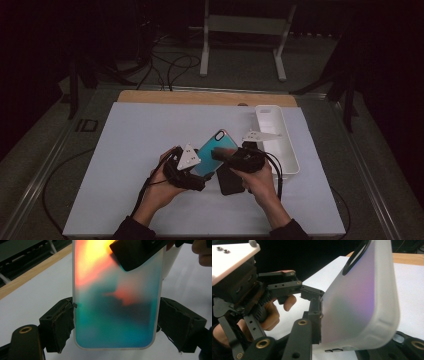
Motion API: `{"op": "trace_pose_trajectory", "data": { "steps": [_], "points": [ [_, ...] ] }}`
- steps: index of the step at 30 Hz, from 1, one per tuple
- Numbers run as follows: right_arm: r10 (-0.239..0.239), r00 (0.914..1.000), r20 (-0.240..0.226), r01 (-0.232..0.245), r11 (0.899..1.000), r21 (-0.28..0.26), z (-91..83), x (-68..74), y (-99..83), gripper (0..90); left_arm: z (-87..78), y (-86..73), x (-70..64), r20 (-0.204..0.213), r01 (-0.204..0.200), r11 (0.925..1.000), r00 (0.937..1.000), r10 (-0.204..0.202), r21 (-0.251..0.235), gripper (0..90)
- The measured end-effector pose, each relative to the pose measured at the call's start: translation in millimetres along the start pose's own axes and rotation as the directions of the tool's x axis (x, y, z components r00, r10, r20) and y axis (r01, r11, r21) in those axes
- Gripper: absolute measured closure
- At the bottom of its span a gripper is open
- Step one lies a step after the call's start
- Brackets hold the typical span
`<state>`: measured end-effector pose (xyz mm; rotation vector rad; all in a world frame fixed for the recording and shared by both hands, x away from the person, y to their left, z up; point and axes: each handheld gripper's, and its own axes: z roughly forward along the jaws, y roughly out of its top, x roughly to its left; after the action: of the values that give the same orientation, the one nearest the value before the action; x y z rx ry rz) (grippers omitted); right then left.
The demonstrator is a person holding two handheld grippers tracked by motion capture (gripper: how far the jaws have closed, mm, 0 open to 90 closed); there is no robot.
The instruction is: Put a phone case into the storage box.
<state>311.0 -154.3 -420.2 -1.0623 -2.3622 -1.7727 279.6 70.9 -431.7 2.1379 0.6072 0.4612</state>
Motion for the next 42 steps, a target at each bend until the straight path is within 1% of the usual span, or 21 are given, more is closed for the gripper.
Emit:
{"op": "trace_pose_trajectory", "data": {
  "steps": [3, 4, 6, 7, 8, 9, 12, 17, 20, 22, 23, 26, 27, 29, 30, 31, 32, 34, 35, 39, 42],
  "points": [
    [-0.005, 1.0, -0.003, 0.005, 1.0, 0.0, 0.1, 1.3, 0.4, 78.9, 0.9, -0.2, -0.8, 0.0, 0.003, 1.0, 1.0, -0.003, -0.001, 16.9],
    [-0.006, 0.9999, -0.013, 0.006, 1.0, -0.001, 0.2, 2.6, 1.0, 81.0, 1.4, -0.3, -1.5, -0.01, 0.0, 1.0, 1.0, 0.0, -0.002, 16.9],
    [-0.02, 0.9998, -0.008, 0.02, 1.0, 0.002, 0.9, 5.4, 2.0, 83.3, 2.3, -0.3, -2.4, -0.025, -0.009, 1.0, 0.9997, 0.009, 0.0, 16.9],
    [-0.022, 0.9997, -0.006, 0.022, 1.0, 0.004, 1.1, 6.0, 2.2, 85.5, 2.3, -1.1, -2.9, -0.054, -0.02, 0.9998, 0.9983, 0.02, 0.001, 17.5],
    [-0.031, 0.9995, 0.003, 0.031, 1.0, 0.002, 1.3, 8.2, 2.9, 86.6, 2.5, -1.9, -2.0, -0.042, -0.018, 0.9998, 0.999, 0.018, -0.004, 32.6],
    [-0.05, 0.9987, 0.013, 0.05, 0.999, 0.008, 1.5, 10.4, 3.8, 86.6, 2.6, -2.6, -0.9, -0.023, -0.009, 0.9999, 0.9997, 0.009, -0.009, 26.4],
    [-0.059, 0.9981, 0.018, 0.059, 0.998, 0.009, 1.7, 12.3, 4.7, 86.7, 3.1, -3.5, -1.0, -0.029, -0.015, 0.9999, 0.9995, 0.015, 0.003, 25.3],
    [-0.085, 0.9957, 0.035, 0.085, 0.996, 0.009, 0.0, 12.8, 7.5, 86.7, -1.4, -3.1, 3.2, -0.003, 0.013, 0.9997, 0.9999, -0.013, -0.02, 24.0],
    [-0.089, 0.9955, 0.035, 0.088, 0.996, 0.007, -2.0, 12.1, 8.5, 86.7, -4.7, -3.0, 5.9, 0.015, 0.029, 0.9991, 0.9995, -0.029, -0.031, 22.7],
    [-0.09, 0.9953, 0.036, 0.09, 0.996, 0.003, -4.2, 11.5, 9.5, 86.6, -6.7, -3.1, 7.8, 0.028, 0.044, 0.9981, 0.9987, -0.043, -0.043, 21.5],
    [-0.093, 0.9951, 0.033, 0.093, 0.996, -0.001, -6.7, 11.1, 10.8, 86.6, -7.7, -3.4, 9.3, 0.049, 0.058, 0.9971, 0.9973, -0.056, -0.049, 19.8],
    [-0.093, 0.9952, 0.033, 0.093, 0.996, -0.002, -7.3, 11.1, 11.3, 86.6, -8.3, -3.7, 10.3, 0.061, 0.067, 0.9965, 0.9961, -0.064, -0.05, 17.8],
    [-0.094, 0.9952, 0.027, 0.094, 0.996, -0.003, -9.1, 11.1, 12.6, 86.5, -8.6, -4.1, 11.2, 0.082, 0.071, 0.9963, 0.9944, -0.067, -0.048, 17.8],
    [-0.11, 0.9939, 0.009, 0.11, 0.994, -0.01, -13.2, 13.2, 16.2, 86.5, -8.3, -4.5, 11.4, 0.091, 0.078, 0.9959, 0.9931, -0.073, -0.047, 14.9],
    [-0.11, 0.9939, 0.009, 0.11, 0.994, -0.01, -13.2, 13.2, 16.2, 86.5, -7.9, -4.6, 11.5, 0.1, 0.08, 0.9958, 0.9922, -0.075, -0.046, 14.9],
    [-0.128, 0.9918, 0.005, 0.128, 0.992, -0.009, -14.9, 15.2, 18.0, 86.5, -7.4, -5.1, 11.2, 0.117, 0.087, 0.9949, 0.9898, -0.081, -0.051, 14.6],
    [-0.128, 0.9918, 0.005, 0.128, 0.992, -0.009, -14.9, 15.2, 18.0, 86.5, -7.4, -5.1, 11.2, 0.117, 0.087, 0.9949, 0.9898, -0.081, -0.051, 14.0],
    [-0.144, 0.9896, -0.008, 0.144, 0.99, -0.011, -16.6, 17.1, 19.9, 86.5, -6.8, -5.2, 10.9, 0.141, 0.097, 0.994, 0.986, -0.089, -0.05, 13.2],
    [-0.162, 0.9865, -0.024, 0.162, 0.987, -0.012, -17.9, 20.0, 21.8, 86.5, -6.4, -5.2, 10.9, 0.157, 0.101, 0.9936, 0.9833, -0.092, -0.051, 12.1],
    [-0.188, 0.9813, -0.044, 0.187, 0.982, -0.012, -18.2, 22.7, 23.7, 86.5, -6.9, -5.1, 11.0, 0.197, 0.119, 0.9907, 0.9748, -0.104, -0.066, 12.5],
    [-0.21, 0.974, -0.084, 0.21, 0.978, -0.009, -16.7, 26.3, 24.7, 86.5, -7.6, -5.4, 11.4, 0.225, 0.124, 0.9894, 0.9688, -0.105, -0.075, 15.1]
  ]
}}
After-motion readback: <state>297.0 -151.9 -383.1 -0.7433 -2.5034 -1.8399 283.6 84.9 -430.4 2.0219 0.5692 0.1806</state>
